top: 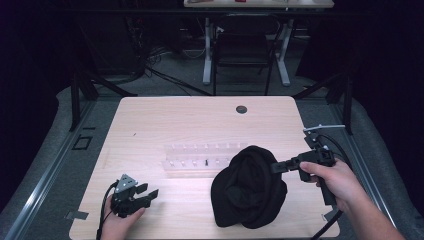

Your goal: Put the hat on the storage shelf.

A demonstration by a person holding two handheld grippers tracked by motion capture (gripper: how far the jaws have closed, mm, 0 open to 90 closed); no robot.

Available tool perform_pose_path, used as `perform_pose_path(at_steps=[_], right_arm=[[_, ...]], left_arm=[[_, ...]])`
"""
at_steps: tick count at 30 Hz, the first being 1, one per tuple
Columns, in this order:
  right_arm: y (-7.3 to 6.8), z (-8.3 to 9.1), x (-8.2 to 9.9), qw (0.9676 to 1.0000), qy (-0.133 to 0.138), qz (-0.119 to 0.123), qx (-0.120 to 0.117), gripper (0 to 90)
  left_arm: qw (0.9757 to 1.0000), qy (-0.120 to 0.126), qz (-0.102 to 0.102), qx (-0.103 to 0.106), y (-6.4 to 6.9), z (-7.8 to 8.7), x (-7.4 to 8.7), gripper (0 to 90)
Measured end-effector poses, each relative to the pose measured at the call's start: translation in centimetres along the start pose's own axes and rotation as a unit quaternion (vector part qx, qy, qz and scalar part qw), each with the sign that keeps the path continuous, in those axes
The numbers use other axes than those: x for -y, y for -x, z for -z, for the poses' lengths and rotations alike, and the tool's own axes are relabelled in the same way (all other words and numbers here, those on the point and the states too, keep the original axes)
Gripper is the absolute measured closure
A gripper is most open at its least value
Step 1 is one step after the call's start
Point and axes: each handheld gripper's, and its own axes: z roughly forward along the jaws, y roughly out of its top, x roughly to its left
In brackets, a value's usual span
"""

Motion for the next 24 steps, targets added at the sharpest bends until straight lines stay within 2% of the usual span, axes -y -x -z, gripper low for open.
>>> perform_pose_path(at_steps=[4,9,13,24], right_arm=[[-0.6,0.4,-0.1,1.0,-0.003,0.006,-0.001,88.3],[-1.1,0.8,-0.2,1.0,0.003,0.002,-0.002,88.3],[-1.6,1.2,-0.4,0.9999,0.005,0.004,-0.016,88.3],[-2.6,2.3,-0.7,0.9991,0.03,0.009,-0.029,88.4]], left_arm=[[1.0,0.0,-0.001,0.0,0.0,0.0,0.0,48.7],[1.0,0.0,-0.002,0.0,-0.1,0.0,0.0,48.7],[1.0,0.0,-0.002,-0.001,-0.1,0.0,0.0,48.7],[1.0,0.0,-0.002,-0.001,-0.1,0.0,0.0,48.7]])
